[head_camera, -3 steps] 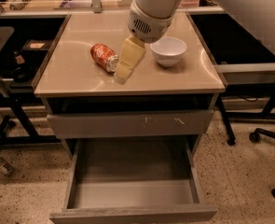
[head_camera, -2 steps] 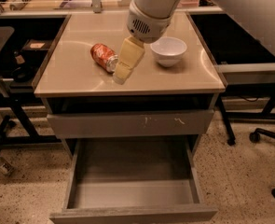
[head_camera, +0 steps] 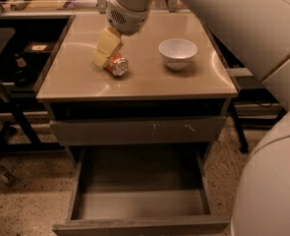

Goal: Place coke can into middle drawer

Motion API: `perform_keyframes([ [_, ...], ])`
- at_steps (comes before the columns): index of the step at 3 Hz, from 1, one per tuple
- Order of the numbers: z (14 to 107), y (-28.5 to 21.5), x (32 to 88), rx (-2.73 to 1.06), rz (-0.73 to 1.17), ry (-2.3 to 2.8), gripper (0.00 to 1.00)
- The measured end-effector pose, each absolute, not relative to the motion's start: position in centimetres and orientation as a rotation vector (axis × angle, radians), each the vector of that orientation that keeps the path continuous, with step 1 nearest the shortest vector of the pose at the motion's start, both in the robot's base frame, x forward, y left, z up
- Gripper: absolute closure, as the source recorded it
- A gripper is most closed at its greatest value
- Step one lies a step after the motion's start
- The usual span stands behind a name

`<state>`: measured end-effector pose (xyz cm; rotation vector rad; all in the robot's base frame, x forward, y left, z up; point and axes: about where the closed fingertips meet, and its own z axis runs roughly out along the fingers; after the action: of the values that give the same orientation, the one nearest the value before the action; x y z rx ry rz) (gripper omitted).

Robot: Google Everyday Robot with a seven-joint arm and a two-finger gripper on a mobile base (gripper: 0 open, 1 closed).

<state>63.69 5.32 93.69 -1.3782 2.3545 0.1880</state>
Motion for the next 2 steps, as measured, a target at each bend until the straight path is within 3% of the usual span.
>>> perform_keyframes([
  [2,93.06,5.93,64.47,-1.367,0.229,2.359,0.0],
])
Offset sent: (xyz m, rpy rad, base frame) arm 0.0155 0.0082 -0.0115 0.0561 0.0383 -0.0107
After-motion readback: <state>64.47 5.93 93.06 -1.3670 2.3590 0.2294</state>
